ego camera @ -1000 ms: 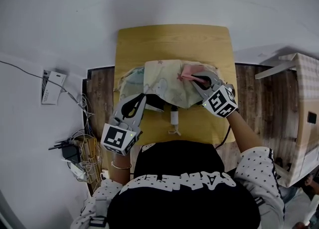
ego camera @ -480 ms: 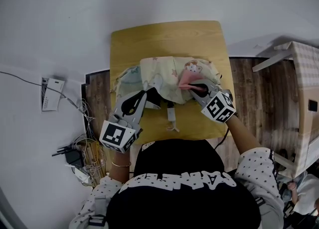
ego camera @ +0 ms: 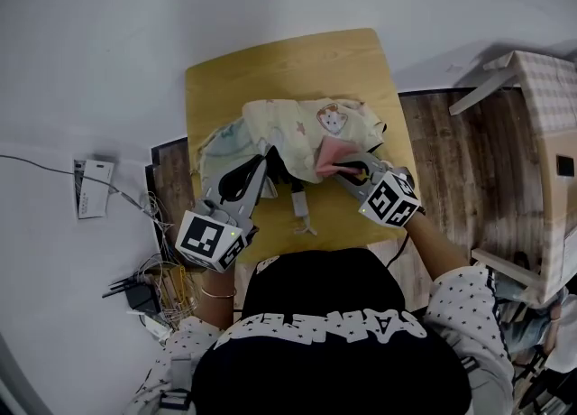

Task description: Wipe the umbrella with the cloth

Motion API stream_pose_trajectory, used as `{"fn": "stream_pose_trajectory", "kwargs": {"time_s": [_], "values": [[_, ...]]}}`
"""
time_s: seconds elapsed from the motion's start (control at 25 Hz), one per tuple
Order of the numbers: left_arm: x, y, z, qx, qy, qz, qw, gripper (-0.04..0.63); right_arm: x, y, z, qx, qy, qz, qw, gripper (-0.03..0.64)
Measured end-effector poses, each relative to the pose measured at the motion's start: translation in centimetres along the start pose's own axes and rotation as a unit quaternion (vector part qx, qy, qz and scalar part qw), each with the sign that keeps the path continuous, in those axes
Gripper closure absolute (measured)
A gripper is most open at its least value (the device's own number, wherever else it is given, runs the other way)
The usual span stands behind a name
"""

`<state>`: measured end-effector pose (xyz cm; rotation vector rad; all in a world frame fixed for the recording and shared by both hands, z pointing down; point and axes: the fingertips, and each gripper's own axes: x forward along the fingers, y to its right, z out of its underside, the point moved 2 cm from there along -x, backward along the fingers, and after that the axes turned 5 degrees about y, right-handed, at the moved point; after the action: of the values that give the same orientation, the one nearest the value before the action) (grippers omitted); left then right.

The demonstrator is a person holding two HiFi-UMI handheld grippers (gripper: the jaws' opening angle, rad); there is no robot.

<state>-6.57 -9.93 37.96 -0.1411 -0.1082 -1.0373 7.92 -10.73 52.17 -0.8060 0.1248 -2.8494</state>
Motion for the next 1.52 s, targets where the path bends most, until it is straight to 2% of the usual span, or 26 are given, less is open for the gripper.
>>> {"fn": "stream_pose_trajectory", "kwargs": {"time_s": [0.2, 0.32, 0.52, 0.72, 1.04, 1.32, 1.52], "values": [[1.6, 1.8, -0.2, -0.004, 0.001, 0.023, 0.9997, 0.588, -1.5, -0.4, -0.1, 0.018, 0.022, 0.015, 0.999, 0.583], [2.7, 2.8, -0.4, -0.008, 0.001, 0.038, 0.9992, 0.588, -3.3, 0.9, -0.7, 0.045, 0.048, 0.050, 0.997, 0.583], [4.8, 4.6, 0.0, -0.014, -0.004, 0.060, 0.9981, 0.588, -6.7, 3.6, -1.8, 0.062, 0.079, 0.115, 0.988, 0.583], [7.3, 7.2, 1.3, -0.012, -0.024, 0.089, 0.9957, 0.588, -9.9, 4.8, -2.3, 0.083, 0.104, 0.156, 0.979, 0.583], [10.2, 9.9, 4.5, -0.012, -0.049, 0.124, 0.9910, 0.588, -13.1, 4.3, -1.5, 0.100, 0.111, 0.185, 0.971, 0.584], [11.5, 9.9, 8.3, -0.003, -0.095, 0.119, 0.9883, 0.588, -14.6, 3.9, -1.9, 0.112, 0.121, 0.200, 0.966, 0.583], [12.2, 9.4, 9.8, -0.003, -0.107, 0.110, 0.9882, 0.588, -14.9, 3.5, -2.0, 0.110, 0.121, 0.202, 0.966, 0.584]]}}
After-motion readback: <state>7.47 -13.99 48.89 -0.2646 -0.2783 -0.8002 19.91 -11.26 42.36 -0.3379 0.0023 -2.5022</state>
